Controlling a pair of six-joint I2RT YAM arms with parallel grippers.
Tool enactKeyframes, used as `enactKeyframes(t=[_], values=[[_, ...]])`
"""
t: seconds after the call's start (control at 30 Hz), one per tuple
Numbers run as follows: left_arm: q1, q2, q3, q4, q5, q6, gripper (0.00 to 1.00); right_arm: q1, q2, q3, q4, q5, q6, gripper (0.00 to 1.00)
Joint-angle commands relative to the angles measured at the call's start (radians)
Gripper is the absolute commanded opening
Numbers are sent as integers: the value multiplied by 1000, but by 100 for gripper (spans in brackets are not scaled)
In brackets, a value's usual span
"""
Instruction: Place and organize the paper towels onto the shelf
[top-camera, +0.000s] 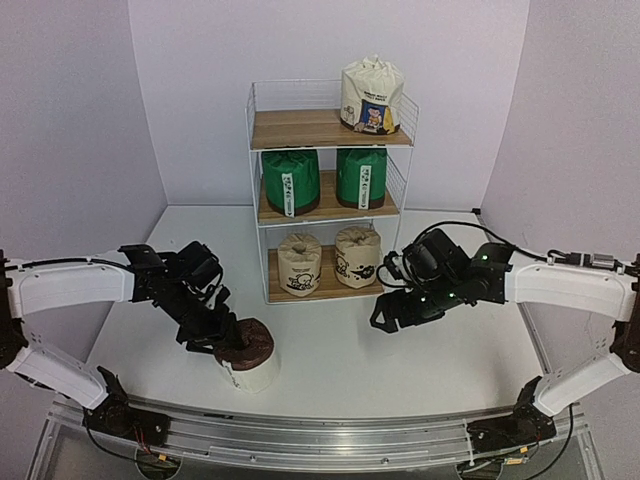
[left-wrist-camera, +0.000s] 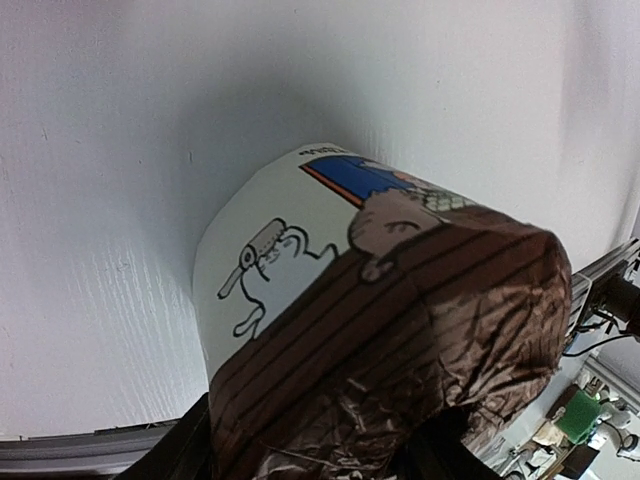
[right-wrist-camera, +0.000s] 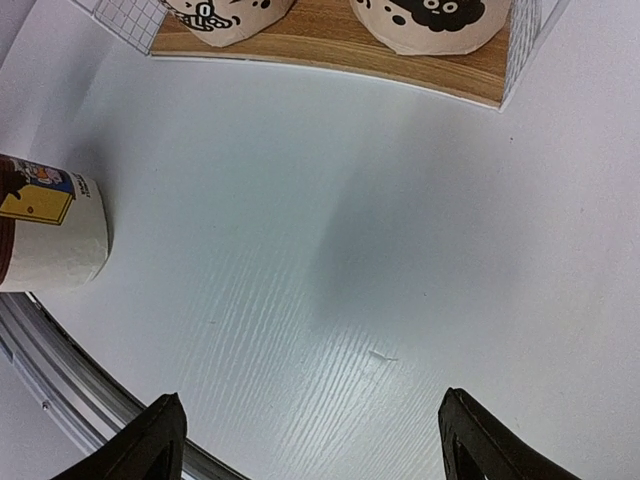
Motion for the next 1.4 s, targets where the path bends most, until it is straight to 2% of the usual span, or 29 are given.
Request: enactKeyframes(t=[0.0, 0.27, 0.47, 0.53, 0.6, 0.7, 0.83, 0.93, 1.0, 1.1, 1.37], values=[[2, 45, 44, -31, 1, 42, 48, 0, -32, -8, 24, 17, -11, 84], [1, 149, 173, -16, -30, 155, 23, 0, -55, -26, 78, -50, -121, 83], [-4, 190, 304, 29, -12, 330, 6, 4, -99, -70, 187, -260, -320, 80], [-11, 191, 347, 72, 51, 446, 5, 18, -123, -71, 201, -342, -427, 80], [-19, 192, 381, 96, 119, 587, 4, 47, -152, -79, 206, -440, -601, 77], [-38, 201, 419, 91, 209, 829, 5, 94, -189, -74, 209, -482, -775, 77], [-61, 279, 509, -75, 347, 1168, 0, 110, -189, -21, 143, -532, -941, 78], [-105, 348, 596, -177, 363, 1291, 0, 123, -166, 53, 33, -557, -1077, 78], [-153, 389, 646, -224, 294, 1338, 0, 135, -142, 108, -20, -555, -1137, 78], [-205, 470, 732, -301, 264, 1396, 0, 170, -85, 209, -114, -538, -1234, 78], [-230, 555, 837, -369, 355, 1475, 2, 350, 68, 436, -333, -346, -1444, 77]])
